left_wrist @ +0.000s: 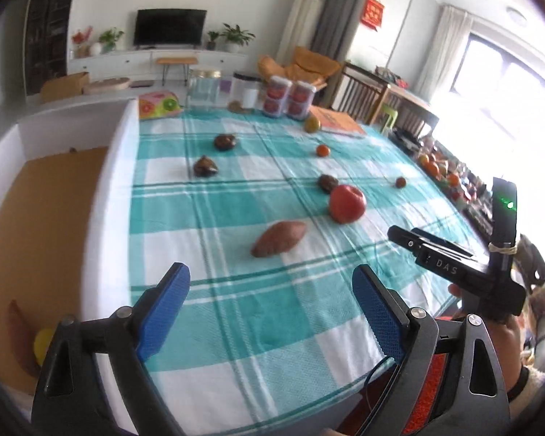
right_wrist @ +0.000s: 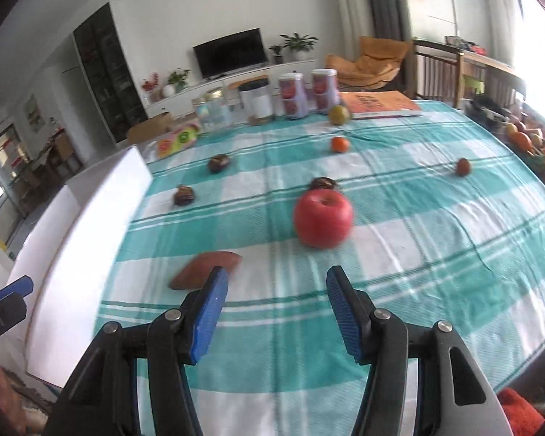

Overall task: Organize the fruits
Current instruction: 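Move both tools back over the table toward the second sweet potato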

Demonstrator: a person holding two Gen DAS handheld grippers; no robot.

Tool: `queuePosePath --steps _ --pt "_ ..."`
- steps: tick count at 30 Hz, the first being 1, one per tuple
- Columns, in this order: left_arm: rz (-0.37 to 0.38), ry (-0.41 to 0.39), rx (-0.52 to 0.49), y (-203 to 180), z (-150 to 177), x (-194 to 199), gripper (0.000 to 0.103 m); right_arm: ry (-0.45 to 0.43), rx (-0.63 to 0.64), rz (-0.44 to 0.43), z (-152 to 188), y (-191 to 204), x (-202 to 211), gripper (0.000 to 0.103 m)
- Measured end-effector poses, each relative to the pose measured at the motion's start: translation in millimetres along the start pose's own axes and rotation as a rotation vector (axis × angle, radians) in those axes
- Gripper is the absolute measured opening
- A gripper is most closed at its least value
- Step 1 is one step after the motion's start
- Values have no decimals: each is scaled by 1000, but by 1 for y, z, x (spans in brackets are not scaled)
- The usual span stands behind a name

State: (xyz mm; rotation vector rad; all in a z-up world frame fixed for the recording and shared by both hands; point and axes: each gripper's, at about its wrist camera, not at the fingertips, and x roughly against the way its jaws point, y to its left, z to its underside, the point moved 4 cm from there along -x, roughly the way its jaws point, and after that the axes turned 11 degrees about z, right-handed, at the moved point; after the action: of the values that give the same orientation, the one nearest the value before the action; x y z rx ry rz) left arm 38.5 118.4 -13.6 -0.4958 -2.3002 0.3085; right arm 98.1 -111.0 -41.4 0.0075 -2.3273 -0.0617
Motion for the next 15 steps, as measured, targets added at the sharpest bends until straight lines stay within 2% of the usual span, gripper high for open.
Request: queuePosePath --steps 4,7,10,15 --pt "-41 95 -28 -6 13 -55 92 42 -66 18 21 -33 -13 57" --pt "-99 137 -13 -3 27 -81 92 59 -85 2 28 -30 -20 57" --pt "-135 153 21 7 35 -97 92 58 -85 -5 28 -23 -30 57" --pt "-210 166 -6 14 37 -109 92 35 -70 15 25 -15 -42 63"
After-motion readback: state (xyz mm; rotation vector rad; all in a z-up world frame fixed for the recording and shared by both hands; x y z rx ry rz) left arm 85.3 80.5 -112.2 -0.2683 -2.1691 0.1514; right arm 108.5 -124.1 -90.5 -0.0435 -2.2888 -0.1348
